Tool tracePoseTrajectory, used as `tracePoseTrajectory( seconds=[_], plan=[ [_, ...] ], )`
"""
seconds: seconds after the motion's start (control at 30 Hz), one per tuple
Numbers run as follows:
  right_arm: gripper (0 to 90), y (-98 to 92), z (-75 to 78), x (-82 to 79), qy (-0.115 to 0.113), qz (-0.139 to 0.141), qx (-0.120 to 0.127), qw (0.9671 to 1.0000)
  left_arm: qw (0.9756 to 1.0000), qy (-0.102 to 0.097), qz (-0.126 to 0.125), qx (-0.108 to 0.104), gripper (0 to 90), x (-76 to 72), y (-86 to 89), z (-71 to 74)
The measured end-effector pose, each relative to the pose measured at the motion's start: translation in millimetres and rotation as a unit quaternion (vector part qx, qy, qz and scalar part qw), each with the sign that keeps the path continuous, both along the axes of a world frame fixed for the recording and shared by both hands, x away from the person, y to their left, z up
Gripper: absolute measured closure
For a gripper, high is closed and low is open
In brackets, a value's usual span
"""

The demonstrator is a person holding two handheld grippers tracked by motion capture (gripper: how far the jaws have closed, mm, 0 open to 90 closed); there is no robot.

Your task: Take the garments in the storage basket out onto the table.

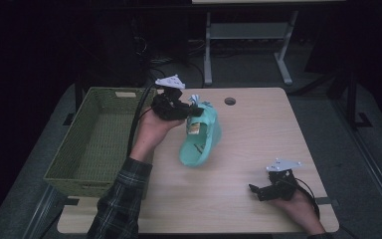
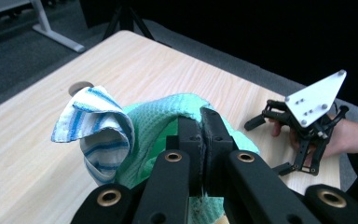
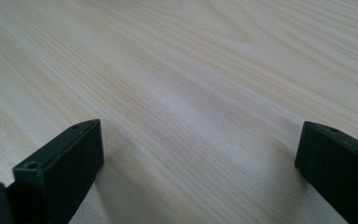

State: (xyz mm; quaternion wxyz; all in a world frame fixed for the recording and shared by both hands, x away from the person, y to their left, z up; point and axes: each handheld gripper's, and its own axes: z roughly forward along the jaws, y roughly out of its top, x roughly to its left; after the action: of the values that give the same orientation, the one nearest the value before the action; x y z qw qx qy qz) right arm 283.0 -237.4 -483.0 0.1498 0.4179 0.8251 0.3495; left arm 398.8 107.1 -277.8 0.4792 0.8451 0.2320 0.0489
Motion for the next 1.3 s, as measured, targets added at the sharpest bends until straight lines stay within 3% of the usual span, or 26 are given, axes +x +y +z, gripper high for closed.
tracePoseTrajectory(
  seconds=[0.5, 0.63, 0.83, 1.0, 1.13, 1.3],
  plan=[
    [0.5, 0.0, 0.0, 0.0, 0.0, 0.0, 0.0, 1.0, 0.9987, 0.024, -0.032, 0.03, 88.2, -1.9, -40.5, -34.2],
    [0.5, 0.0, 0.0, 0.0, 0.0, 0.0, 0.0, 1.0, 0.9976, 0.026, -0.035, 0.053, 88.2, -3.6, -50.5, -46.5],
    [0.5, -0.1, 0.0, 0.0, 0.0, 0.0, -0.001, 1.0, 0.9946, 0.034, -0.035, 0.091, 88.1, -4.7, -63.8, -72.9],
    [0.5, -0.1, 0.0, 0.0, 0.0, 0.0, -0.001, 1.0, 0.9934, 0.041, -0.034, 0.101, 88.1, -4.8, -67.9, -85.8],
    [0.5, -0.2, 0.1, 0.0, 0.0, 0.001, -0.001, 1.0, 0.9904, 0.044, -0.041, 0.124, 88.0, -3.5, -70.5, -97.9],
    [0.5, -0.1, 0.1, 0.0, 0.001, 0.0, -0.001, 1.0, 0.9879, 0.056, -0.049, 0.136, 87.8, -5.8, -79.4, -113.4]
  ],
)
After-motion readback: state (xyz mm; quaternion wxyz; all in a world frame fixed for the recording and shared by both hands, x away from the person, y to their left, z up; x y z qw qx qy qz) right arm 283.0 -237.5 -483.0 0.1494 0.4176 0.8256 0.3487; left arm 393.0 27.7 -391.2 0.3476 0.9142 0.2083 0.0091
